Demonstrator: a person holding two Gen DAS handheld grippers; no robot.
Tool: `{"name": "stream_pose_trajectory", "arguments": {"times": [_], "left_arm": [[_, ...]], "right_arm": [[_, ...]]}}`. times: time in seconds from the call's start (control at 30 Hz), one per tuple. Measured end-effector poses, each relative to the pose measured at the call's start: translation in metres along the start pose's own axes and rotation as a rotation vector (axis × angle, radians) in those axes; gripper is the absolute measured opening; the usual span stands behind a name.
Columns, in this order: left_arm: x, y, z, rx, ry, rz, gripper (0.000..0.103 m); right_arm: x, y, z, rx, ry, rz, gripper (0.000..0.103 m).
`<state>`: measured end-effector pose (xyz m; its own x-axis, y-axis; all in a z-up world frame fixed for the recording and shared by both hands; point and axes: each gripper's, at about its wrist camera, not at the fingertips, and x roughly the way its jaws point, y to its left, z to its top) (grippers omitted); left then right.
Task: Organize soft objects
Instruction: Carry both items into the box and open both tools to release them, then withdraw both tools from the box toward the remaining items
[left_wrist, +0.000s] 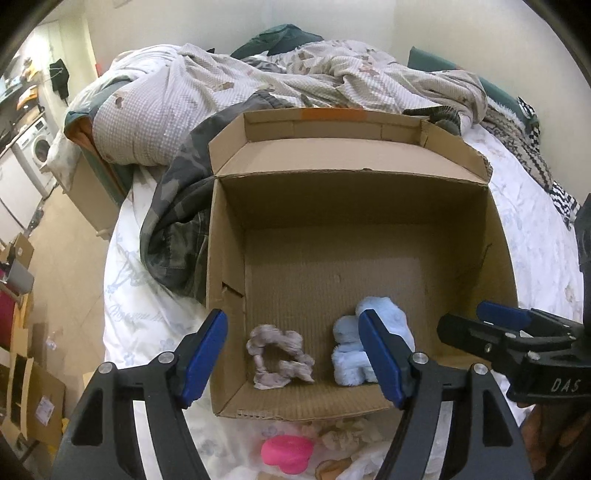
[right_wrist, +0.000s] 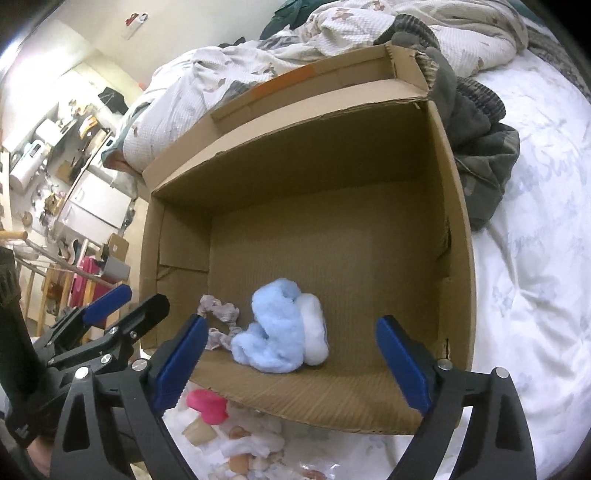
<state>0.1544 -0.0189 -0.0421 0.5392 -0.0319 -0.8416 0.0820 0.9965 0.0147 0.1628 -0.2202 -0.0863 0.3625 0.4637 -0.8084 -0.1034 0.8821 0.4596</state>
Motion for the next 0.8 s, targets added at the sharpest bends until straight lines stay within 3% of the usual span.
{"name": "stream_pose_trajectory", "arguments": {"times": [0.47,0.7,0.8], "left_arm": [[-0.002,0.01,-0.005,-0.054,0.021,-0.016,0.071],[-0.018,0.018,-0.019,-0.058,0.017,-0.018,0.071],[-0.038,0.026,-0.022,-0.054,0.008,-0.047,0.071]], "right_arm": [[-0.004,0.005,-0.003,0.004,-0.014,-0.005,0.098],[-0.03,0.009,-0.018,-0.031,-0.083,-0.057,0.098],[-0.05,0.007,-0.03,0.018,-0.096,-0.029,0.098]]}}
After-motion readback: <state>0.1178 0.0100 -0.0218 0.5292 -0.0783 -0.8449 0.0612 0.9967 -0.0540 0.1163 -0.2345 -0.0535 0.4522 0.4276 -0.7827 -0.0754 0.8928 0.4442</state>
